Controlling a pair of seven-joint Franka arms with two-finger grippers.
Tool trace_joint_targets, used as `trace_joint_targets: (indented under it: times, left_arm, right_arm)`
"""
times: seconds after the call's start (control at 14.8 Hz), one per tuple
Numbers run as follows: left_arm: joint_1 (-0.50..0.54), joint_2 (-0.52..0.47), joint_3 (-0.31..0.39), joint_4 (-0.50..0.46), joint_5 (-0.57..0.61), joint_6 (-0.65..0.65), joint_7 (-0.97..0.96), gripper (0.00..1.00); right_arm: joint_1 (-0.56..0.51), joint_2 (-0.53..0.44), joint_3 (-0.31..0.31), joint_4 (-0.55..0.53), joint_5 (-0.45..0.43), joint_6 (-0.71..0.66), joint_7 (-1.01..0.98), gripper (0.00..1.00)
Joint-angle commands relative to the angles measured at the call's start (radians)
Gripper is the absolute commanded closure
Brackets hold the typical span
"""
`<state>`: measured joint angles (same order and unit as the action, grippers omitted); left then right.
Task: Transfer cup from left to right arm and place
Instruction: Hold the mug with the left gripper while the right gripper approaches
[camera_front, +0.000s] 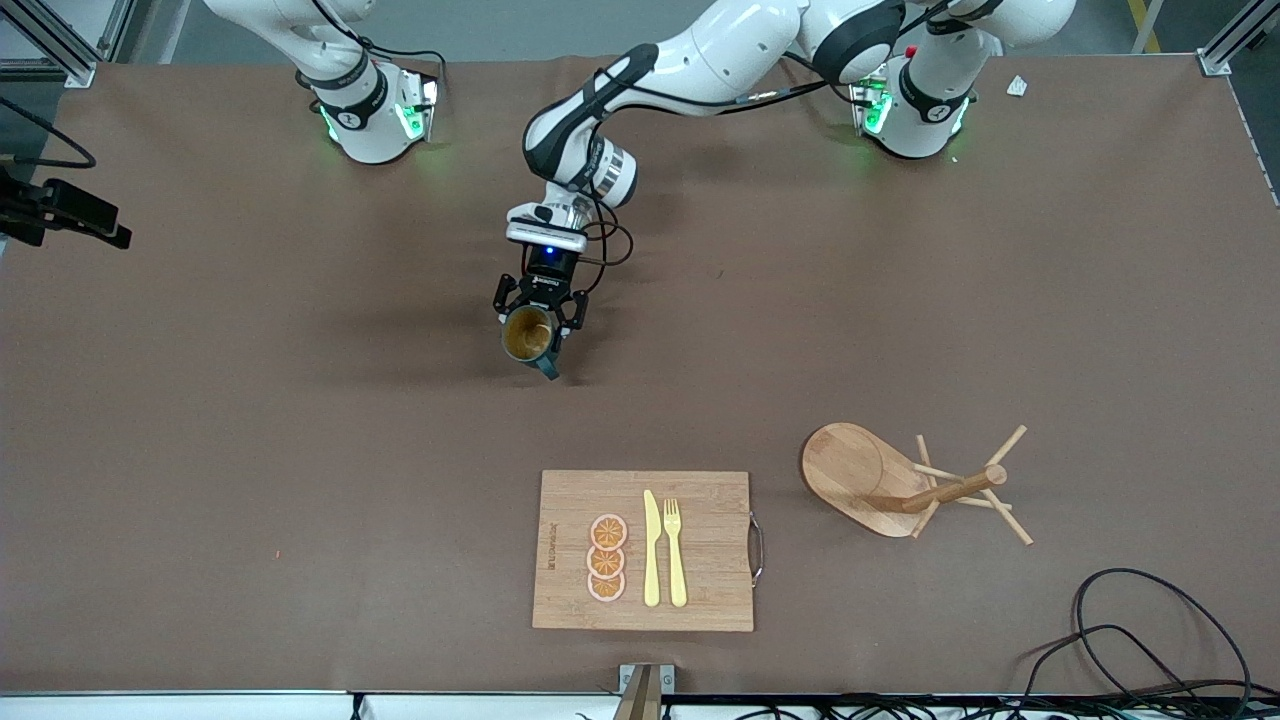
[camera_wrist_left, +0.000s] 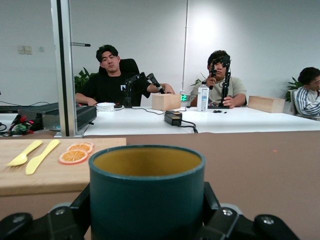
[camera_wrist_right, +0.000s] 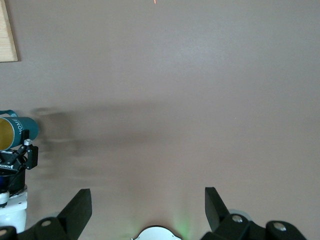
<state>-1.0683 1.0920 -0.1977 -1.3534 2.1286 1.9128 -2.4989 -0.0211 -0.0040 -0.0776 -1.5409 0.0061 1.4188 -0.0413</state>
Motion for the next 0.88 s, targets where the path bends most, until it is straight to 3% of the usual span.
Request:
trace_joint_targets:
  times: [0.0,0.34,0.47,0.54,0.61,0.81]
  left_arm:
    - [-0.027,0.063,0.024,0.034,0.057,-0.049,-0.041,0.61]
    - [-0.035,0.088,0.026,0.036,0.057,-0.067,-0.046,0.59]
    - [-0.035,0.083,0.026,0.036,0.057,-0.067,-0.034,0.53]
    - [-0.035,0.083,0.024,0.036,0.057,-0.067,-0.032,0.38]
    - [-0.035,0.08,0.024,0.036,0.057,-0.066,-0.031,0.01]
    - [-0.035,0.065,0.015,0.036,0.053,-0.063,-0.003,0.0]
  right_arm:
    - [-0.016,0.024,0.006,-0.002,-0.006,0.012,0.0,0.0]
    - [-0.014,0.09,0.004,-0.004,-0.031,0.097,0.0,0.0]
    - [-0.007,0.102,0.006,-0.011,-0.032,0.118,0.011,0.0]
    - [-0.002,0.119,0.006,-0.013,-0.031,0.114,0.015,0.0]
    - [0.0,0.131,0.007,-0.01,-0.029,0.115,0.015,0.0]
    - [0.013,0.165,0.012,-0.005,-0.017,0.123,0.03,0.0]
